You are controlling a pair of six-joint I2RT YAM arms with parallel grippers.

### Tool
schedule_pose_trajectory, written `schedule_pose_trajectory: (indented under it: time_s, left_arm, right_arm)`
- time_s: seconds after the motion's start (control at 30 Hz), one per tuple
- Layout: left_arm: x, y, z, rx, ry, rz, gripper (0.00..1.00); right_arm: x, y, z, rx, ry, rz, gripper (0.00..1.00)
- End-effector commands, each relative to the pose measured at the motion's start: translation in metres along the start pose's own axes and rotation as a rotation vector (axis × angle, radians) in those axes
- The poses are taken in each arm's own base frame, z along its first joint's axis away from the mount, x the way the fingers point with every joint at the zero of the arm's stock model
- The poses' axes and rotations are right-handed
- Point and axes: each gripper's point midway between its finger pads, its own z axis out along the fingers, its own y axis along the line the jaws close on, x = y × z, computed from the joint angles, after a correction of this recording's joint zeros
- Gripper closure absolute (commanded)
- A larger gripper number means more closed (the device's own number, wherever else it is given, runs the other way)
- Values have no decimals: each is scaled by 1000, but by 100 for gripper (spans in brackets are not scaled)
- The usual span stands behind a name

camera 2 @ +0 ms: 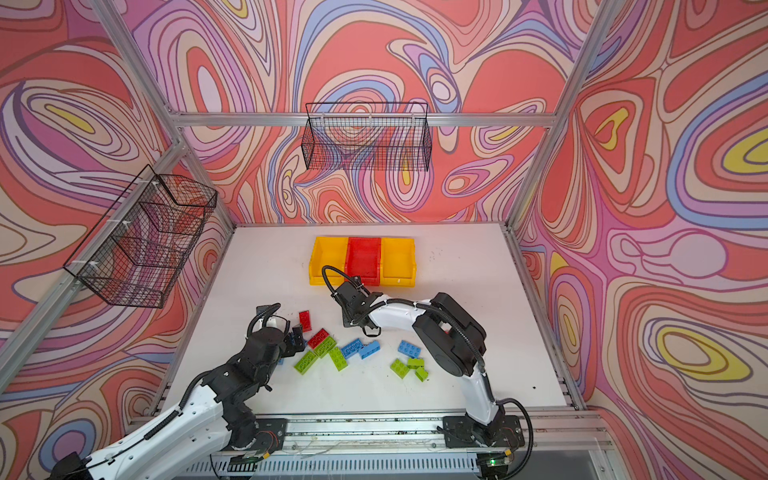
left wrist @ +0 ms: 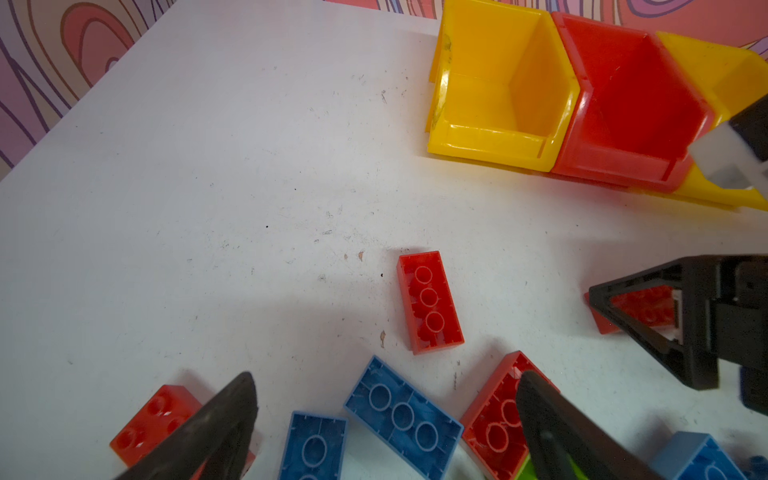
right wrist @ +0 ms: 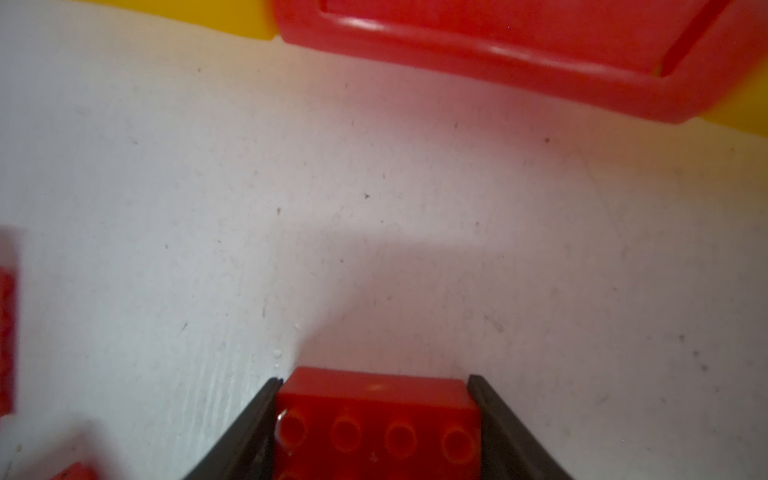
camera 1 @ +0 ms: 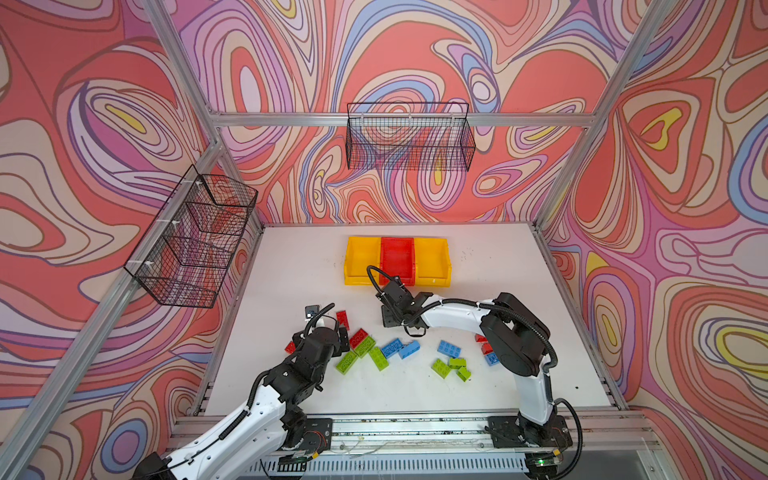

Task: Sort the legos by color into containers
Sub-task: 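Close the right gripper on the red 2x4 brick, then carry the red brick into the yellow bin farthest from the left arm and release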

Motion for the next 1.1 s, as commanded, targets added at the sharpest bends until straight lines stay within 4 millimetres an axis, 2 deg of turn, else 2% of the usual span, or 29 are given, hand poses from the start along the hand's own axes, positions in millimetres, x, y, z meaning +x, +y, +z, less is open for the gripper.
schedule_pose_trajectory:
  time_s: [0.0, 0.13, 0.27, 0.37, 0.47, 0.67, 0.9, 0.97, 1.0, 1.07]
  left_arm:
    - [-14, -10, -3, 28, -27, 10, 0]
    - [-24, -18, -4, 52, -39, 30, 0]
    - [-31, -28, -3, 79, -38, 44, 0]
    - [-31, -34, 0, 91, -25, 50, 0]
    - [-31, -40, 3, 105, -10, 49, 0]
    - [-31, -50, 9, 113, 33, 53, 0]
    - [-29, -51, 18, 78, 63, 42, 0]
    - [-25, -48, 21, 54, 76, 46, 0]
    - [-38, -55, 20, 65, 54, 32, 0]
    - [-39, -56, 23, 56, 61, 39, 0]
  right_arm:
    - [-36, -6, -35, 36, -101, -6, 50]
    - [-72, -28, -56, 86, -170, -14, 50]
    - [-107, -68, -66, 135, -223, 26, 50]
    - [-132, -98, -66, 170, -260, 57, 50]
    - [-149, -119, -60, 200, -276, 75, 50]
    - [-169, -138, -34, 205, -266, 95, 50]
    - [-178, -156, -11, 227, -250, 121, 48]
    - [-179, -159, -6, 221, -247, 125, 44]
    - [-179, -159, -4, 215, -247, 123, 40]
    - [-180, -155, -4, 191, -249, 115, 26]
